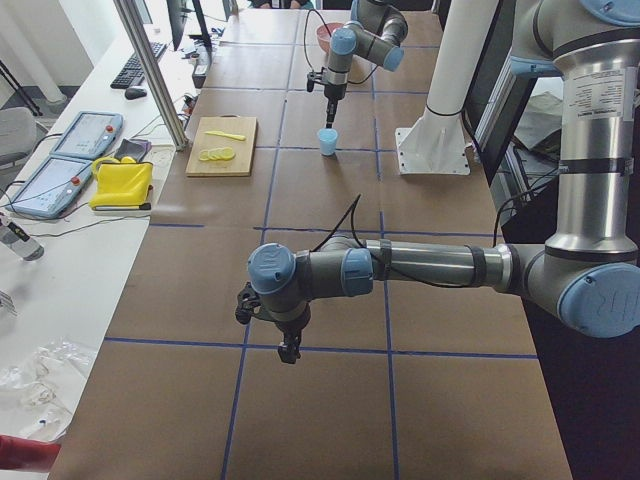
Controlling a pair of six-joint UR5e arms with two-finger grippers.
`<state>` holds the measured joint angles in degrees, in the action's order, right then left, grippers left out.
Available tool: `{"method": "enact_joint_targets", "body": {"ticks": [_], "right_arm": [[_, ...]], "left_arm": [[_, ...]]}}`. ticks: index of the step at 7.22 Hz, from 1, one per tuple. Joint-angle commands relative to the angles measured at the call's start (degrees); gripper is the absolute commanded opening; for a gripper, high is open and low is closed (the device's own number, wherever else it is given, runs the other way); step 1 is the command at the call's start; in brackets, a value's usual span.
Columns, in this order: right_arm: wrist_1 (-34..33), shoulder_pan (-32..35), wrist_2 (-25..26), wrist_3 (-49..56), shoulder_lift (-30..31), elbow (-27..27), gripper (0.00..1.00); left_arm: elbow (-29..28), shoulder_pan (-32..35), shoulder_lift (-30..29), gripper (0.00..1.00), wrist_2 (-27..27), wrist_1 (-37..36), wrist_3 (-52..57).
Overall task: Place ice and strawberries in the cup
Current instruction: 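Open the right gripper to drop the ice cube into the cup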
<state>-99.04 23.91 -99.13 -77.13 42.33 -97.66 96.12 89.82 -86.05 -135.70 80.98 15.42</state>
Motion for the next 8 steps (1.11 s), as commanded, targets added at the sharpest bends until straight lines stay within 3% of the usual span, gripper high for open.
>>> {"method": "enact_joint_targets", "body": {"ticks": [1, 2, 3, 7, 8], "right_arm": [[0.0, 0.0, 0.9, -0.2, -0.5, 0.9, 0.04], [0.1, -0.1, 0.9, 0.0, -0.4, 0.9, 0.45], [0.1, -0.7, 2.0, 0.0, -0.1, 0.6, 0.99], [-0.1, -0.4, 1.5, 0.9, 0.0, 0.4, 0.99], [-0.1, 1.8, -0.8, 3.3, 1.4, 0.1, 0.99]], "left_arm": [[-0.1, 0.0, 0.0, 1.0, 0.0, 0.0, 0.0], [0.0, 0.0, 0.0, 1.0, 0.0, 0.1, 0.0], [-0.1, 0.0, 0.0, 1.0, 0.0, 0.1, 0.1], [-0.1, 0.0, 0.0, 1.0, 0.0, 0.1, 0.1], [-0.1, 0.0, 0.0, 1.0, 0.0, 0.1, 0.0]]}}
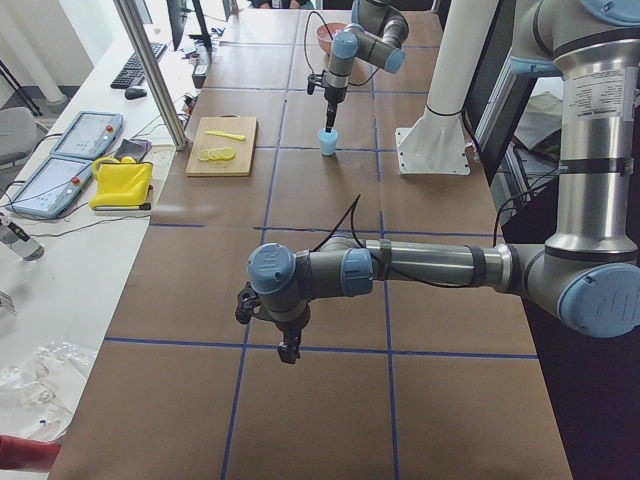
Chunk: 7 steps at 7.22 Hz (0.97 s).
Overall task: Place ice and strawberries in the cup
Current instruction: 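Open the right gripper to drop the ice cube into the cup, then move the right gripper back toward the pink bowl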
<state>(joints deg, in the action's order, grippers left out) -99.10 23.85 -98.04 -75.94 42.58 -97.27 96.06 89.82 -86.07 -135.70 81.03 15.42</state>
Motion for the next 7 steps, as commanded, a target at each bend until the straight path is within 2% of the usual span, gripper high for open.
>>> {"method": "enact_joint_targets", "body": {"ticks": [1, 3, 4, 5, 7], "right_arm": [[0.0, 5.4, -5.4, 7.9, 4.8, -3.0, 0.99], [0.6, 14.3, -14.2, 24.5, 16.1, -11.1, 0.99], [0.7, 18.4, -16.8, 32.5, 24.7, -17.4, 0.99], [0.7, 22.8, -20.1, 40.2, 31.8, -21.3, 0.99], [1.9, 33.2, -25.7, 59.9, 43.4, -23.3, 0.99]], "left_arm": [[0.0, 0.0, 0.0, 1.0, 0.0, 0.1, 0.0], [0.0, 0.0, -0.1, 1.0, 0.0, 0.1, 0.0], [0.1, 0.0, 0.0, 1.0, 0.0, 0.1, 0.0], [0.1, 0.0, 0.0, 1.0, 0.0, 0.1, 0.0], [0.2, 0.0, 0.0, 1.0, 0.0, 0.0, 0.0]]}}
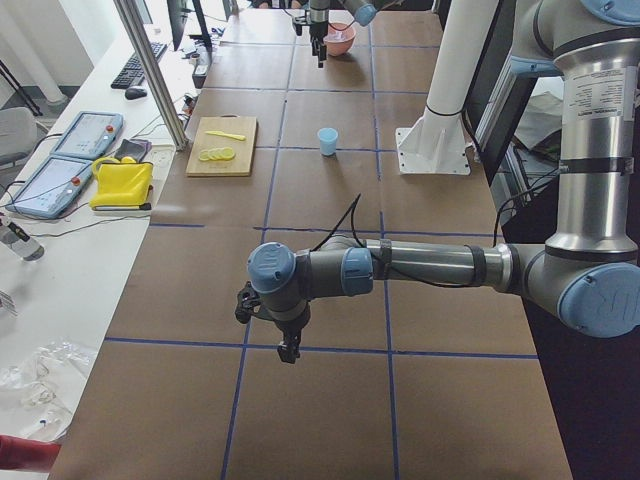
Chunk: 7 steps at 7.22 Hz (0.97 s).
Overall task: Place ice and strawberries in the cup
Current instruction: 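Move the right gripper back toward the pink bowl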
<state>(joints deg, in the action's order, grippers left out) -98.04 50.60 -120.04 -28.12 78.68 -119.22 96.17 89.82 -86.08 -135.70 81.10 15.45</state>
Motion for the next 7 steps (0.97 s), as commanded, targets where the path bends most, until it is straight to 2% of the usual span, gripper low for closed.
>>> {"method": "enact_joint_targets", "body": {"ticks": [1, 3, 5, 6, 7], "right_arm": [[2.1, 10.9, -5.2, 20.6, 12.1, -0.8, 0.99], [8.3, 15.9, -6.9, 31.6, 20.1, 1.2, 0.99], [21.9, 20.1, -9.5, 41.0, 25.0, 11.1, 0.99], [26.4, 21.0, -9.5, 44.4, 26.1, 15.2, 0.99], [27.5, 21.5, -8.9, 47.3, 27.2, 15.9, 0.99]], "left_arm": [[0.1, 0.0, 0.0, 1.0, 0.0, -0.2, -0.1], [0.1, 0.0, 0.0, 1.0, 0.0, -0.2, -0.1], [0.1, 0.0, 0.0, 1.0, 0.0, -0.2, -0.1], [0.1, 0.0, 0.0, 1.0, 0.0, -0.2, 0.0], [0.1, 0.0, 0.0, 1.0, 0.0, -0.2, -0.1]]}}
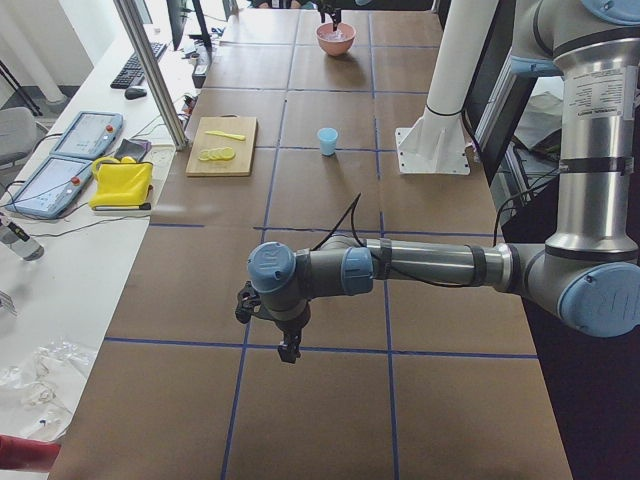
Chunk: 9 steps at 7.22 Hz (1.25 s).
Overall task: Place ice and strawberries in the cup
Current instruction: 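Move the right gripper back toward the pink bowl, then grasp a third ice cube from the pink bowl with the right gripper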
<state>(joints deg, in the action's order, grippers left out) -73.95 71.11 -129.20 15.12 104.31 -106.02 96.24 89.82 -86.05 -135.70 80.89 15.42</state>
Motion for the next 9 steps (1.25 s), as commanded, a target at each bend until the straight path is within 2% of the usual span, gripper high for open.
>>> {"method": "enact_joint_targets", "body": {"ticks": [1, 4, 9], "right_arm": [[3.4, 1.0, 1.3, 8.4, 3.0, 2.8, 0.98], [3.2, 0.7, 4.6, 10.1, 3.4, 4.2, 0.91], [3.1, -1.2, 4.1, 9.7, 3.4, 4.9, 0.84]], "left_arm": [[0.0, 0.0, 0.0, 1.0, 0.0, 0.0, 0.0], [0.0, 0.0, 0.0, 1.0, 0.0, 0.0, 0.0], [-0.1, 0.0, 0.0, 1.0, 0.0, -0.1, 0.0]]}}
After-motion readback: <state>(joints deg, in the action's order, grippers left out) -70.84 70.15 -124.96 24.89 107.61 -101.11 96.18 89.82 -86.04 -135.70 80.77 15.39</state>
